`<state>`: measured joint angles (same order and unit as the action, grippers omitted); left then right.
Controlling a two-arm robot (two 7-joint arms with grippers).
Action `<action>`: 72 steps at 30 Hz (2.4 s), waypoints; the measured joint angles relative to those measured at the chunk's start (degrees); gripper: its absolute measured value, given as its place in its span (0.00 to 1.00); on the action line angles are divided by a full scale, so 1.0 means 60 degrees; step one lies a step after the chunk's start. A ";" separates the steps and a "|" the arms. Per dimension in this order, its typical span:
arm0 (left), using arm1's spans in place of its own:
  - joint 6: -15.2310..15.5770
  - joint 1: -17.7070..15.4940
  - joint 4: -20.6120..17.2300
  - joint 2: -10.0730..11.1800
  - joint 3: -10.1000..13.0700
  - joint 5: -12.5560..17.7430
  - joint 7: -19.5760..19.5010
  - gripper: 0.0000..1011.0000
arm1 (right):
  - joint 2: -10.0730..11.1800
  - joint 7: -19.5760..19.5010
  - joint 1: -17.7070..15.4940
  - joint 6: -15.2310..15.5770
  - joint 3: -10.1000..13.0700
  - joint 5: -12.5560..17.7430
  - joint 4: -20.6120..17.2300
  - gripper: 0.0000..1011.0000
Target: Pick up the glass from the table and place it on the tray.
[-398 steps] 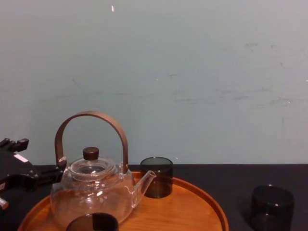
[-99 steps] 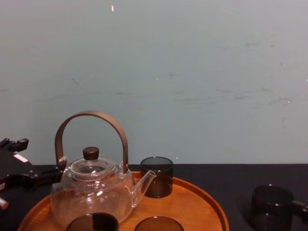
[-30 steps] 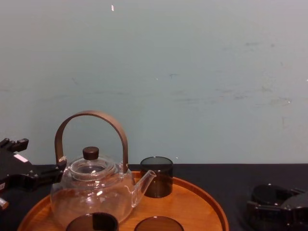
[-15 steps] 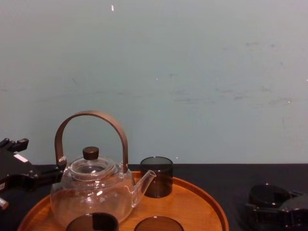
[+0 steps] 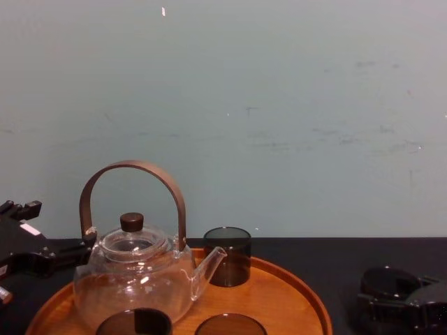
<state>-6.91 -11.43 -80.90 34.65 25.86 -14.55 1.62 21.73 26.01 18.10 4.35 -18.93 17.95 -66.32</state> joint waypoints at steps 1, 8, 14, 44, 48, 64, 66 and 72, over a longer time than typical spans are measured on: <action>0.0000 0.0000 0.0000 0.0000 0.0000 -0.0001 0.0000 0.99 | 0.0000 0.0000 -0.0001 -0.0001 0.0001 0.0000 0.0000 0.90; 0.0000 0.0000 0.0000 0.0000 0.0000 0.0000 0.0000 0.99 | 0.0000 0.0000 -0.0007 -0.0005 0.0005 0.0000 -0.0006 0.90; 0.0000 -0.0001 0.0000 0.0000 0.0000 0.0000 0.0000 0.99 | -0.0001 0.0000 -0.0009 -0.0010 0.0005 0.0000 -0.0007 0.90; 0.0000 0.0000 0.0000 0.0000 0.0000 0.0000 0.0000 0.99 | -0.0325 0.0955 0.1225 -0.0323 -0.0916 0.0039 0.0415 0.90; 0.0001 0.0000 0.0000 0.0000 0.0000 0.0000 0.0000 0.99 | -0.0523 0.1112 0.1598 -0.0400 -0.1158 -0.0041 0.0801 0.90; 0.0000 0.0000 0.0000 0.0000 0.0001 0.0000 0.0000 0.99 | -0.1374 0.1702 0.2666 -0.0868 -0.1879 -0.0242 0.2497 0.90; 0.0000 0.0000 0.0000 0.0000 0.0000 -0.0001 0.0000 0.99 | -0.1462 0.1768 0.2748 -0.0914 -0.1937 -0.0259 0.2685 0.90; 0.0000 0.0000 0.0000 0.0000 0.0000 -0.0001 0.0000 0.99 | -0.1656 0.1919 0.2912 -0.1026 -0.2016 -0.0273 0.3142 0.90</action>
<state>-6.91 -11.43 -80.90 34.65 25.86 -14.55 1.62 11.79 37.52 35.57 -1.81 -31.03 16.32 -47.46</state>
